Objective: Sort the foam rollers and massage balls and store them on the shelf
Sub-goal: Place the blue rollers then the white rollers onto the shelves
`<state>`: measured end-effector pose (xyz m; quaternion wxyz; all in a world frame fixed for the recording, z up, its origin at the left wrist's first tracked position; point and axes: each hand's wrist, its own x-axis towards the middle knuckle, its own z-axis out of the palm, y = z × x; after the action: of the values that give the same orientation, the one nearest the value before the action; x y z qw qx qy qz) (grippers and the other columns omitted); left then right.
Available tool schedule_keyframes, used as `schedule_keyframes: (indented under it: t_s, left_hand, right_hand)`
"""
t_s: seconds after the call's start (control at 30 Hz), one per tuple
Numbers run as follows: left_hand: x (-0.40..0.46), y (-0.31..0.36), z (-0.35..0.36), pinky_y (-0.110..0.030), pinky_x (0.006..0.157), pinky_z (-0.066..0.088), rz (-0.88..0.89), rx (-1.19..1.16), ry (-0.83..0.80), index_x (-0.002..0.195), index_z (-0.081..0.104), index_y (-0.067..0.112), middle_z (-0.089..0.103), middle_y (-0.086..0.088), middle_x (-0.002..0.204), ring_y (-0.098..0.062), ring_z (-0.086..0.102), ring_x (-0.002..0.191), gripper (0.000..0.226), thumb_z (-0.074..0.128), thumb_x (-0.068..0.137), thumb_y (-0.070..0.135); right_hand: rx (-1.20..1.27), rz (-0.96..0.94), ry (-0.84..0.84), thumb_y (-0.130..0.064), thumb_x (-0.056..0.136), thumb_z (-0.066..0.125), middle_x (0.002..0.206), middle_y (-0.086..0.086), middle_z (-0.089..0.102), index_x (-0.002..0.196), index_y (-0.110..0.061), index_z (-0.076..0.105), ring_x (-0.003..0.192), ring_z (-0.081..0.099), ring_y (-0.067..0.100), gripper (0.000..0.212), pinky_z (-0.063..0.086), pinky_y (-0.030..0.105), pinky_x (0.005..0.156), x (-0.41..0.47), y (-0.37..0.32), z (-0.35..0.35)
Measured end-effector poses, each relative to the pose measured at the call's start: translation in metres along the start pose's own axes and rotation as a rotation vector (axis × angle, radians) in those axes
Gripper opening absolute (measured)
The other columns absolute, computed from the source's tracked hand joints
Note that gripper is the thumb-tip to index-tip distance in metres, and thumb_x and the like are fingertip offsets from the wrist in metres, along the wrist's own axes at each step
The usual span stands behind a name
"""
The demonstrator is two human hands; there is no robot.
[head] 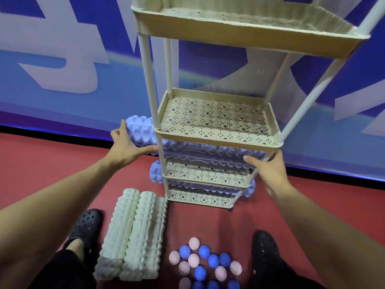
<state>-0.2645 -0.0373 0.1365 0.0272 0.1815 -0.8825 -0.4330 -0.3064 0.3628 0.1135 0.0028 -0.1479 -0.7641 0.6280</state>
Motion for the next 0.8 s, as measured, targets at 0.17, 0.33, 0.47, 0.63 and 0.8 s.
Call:
schedule_keyframes:
  t_s: [0.17,0.33,0.47,0.63,0.8]
  left_hand:
    - [-0.010,0.007,0.017,-0.038,0.108,0.036,0.070,0.020,-0.091,0.159,-0.012,0.018,0.007,-0.007,0.158,-0.029,0.028,0.145,0.144,0.090,0.063,0.050]
    - [-0.010,0.007,0.028,-0.037,0.108,0.036,0.112,0.007,-0.089,0.160,-0.006,0.020,0.012,-0.007,0.155,-0.028,0.030,0.144,0.133,0.086,0.070,0.051]
    - [-0.011,-0.002,0.025,-0.039,0.114,0.031,0.110,0.041,-0.119,0.160,-0.004,0.020,0.014,-0.008,0.158,-0.024,0.028,0.145,0.130,0.087,0.072,0.048]
    - [-0.024,-0.023,0.020,-0.044,0.117,0.034,0.107,0.026,-0.129,0.159,0.010,0.024,0.022,-0.001,0.161,-0.017,0.028,0.147,0.129,0.089,0.064,0.058]
    - [-0.072,-0.067,0.041,-0.042,0.119,0.029,-0.138,0.035,-0.125,0.160,0.007,0.017,0.017,-0.013,0.157,-0.028,0.027,0.146,0.118,0.083,0.075,0.049]
  right_hand:
    - [-0.025,-0.034,0.109,-0.015,0.074,0.089,0.137,-0.005,0.052,0.142,-0.025,0.039,0.124,0.051,0.011,0.085,0.046,0.031,0.099,-0.007,0.005,-0.023]
    - [-0.120,-0.025,0.089,-0.017,0.077,0.087,0.138,-0.003,0.053,0.147,-0.022,0.037,0.125,0.050,0.011,0.086,0.043,0.030,0.099,-0.008,0.011,-0.038]
    - [-0.221,0.025,0.025,-0.023,0.072,0.089,0.136,-0.008,0.055,0.147,-0.027,0.037,0.128,0.052,0.017,0.091,0.046,0.041,0.105,-0.008,0.013,-0.039]
    - [-0.346,0.069,0.118,-0.030,0.077,0.086,0.157,0.010,0.029,0.157,-0.012,0.020,0.139,0.041,0.028,0.105,0.040,0.048,0.113,-0.029,0.018,-0.032]
    - [-0.554,0.176,-0.155,-0.065,0.063,0.070,0.125,0.019,0.061,0.112,-0.011,0.065,0.107,0.060,0.029,0.073,0.050,0.038,0.089,-0.077,0.065,0.008]
